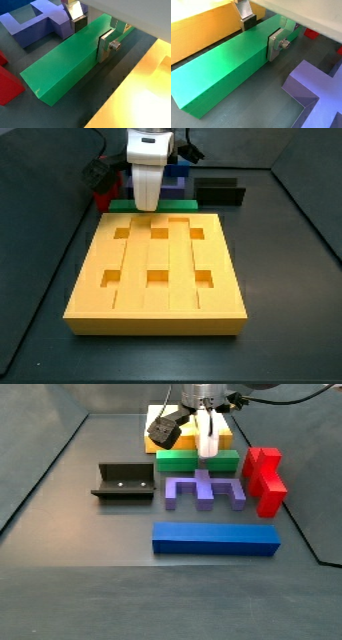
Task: Pick up the green object. Move up. Move to above the board. Insert the green object.
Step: Pick up the green object.
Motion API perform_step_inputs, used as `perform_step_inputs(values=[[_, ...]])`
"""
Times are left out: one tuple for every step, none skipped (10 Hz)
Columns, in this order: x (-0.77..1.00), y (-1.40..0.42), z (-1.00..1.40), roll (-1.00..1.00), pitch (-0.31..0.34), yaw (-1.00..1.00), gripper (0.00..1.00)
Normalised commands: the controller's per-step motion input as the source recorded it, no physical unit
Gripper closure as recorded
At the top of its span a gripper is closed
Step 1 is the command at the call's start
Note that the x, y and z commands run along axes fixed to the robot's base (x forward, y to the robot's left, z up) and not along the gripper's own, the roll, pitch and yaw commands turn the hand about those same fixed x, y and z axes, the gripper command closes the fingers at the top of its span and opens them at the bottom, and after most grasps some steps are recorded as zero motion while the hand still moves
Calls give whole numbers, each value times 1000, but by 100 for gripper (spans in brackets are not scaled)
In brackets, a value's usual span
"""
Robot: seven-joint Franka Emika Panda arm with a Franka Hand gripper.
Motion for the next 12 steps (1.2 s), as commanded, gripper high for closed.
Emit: perform_step_inputs(values=[[0,0,0,0,0,0,100],[0,0,0,0,0,0,100],[0,0,0,0,0,0,100],[0,0,0,0,0,0,100],[0,0,0,0,0,0,100],[0,0,0,0,0,0,100],[0,0,0,0,0,0,100],[0,0,0,0,0,0,100],[0,0,0,0,0,0,100],[0,0,0,0,0,0,100],[0,0,0,0,0,0,100],[0,0,0,0,0,0,100]])
